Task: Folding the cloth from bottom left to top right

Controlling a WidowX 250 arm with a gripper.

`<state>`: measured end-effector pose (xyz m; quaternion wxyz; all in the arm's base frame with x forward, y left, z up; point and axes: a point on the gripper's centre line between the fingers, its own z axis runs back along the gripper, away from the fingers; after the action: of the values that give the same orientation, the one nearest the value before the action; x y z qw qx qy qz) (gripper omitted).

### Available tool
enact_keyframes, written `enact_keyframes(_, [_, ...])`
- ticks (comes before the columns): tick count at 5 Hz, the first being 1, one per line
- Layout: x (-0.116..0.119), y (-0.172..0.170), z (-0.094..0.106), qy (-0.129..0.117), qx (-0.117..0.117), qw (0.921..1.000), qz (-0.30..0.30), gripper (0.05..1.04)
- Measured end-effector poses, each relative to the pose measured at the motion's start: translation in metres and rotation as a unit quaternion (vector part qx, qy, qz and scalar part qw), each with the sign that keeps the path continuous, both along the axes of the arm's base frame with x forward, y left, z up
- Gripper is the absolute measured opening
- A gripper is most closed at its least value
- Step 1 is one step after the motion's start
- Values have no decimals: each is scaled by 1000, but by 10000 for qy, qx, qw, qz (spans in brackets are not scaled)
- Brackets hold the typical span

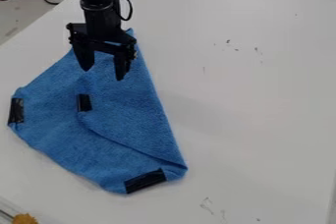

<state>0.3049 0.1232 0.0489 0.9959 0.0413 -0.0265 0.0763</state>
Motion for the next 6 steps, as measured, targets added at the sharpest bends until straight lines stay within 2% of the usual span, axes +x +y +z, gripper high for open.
enact_keyframes(1, [-4, -1, -11, 136, -53, 9999, 12, 1001])
enact_keyframes(2, [-23, 17, -17, -149, 97, 9995, 278, 1001])
enact_keyframes(3, [-42, 46, -9, -385, 298, 9965, 678, 1001])
enact_keyframes(5, [-84, 98, -8, -419, 701, 9858, 1466, 1001])
enact_keyframes(6, [-106, 114, -19, -424, 731, 9813, 1730, 1001])
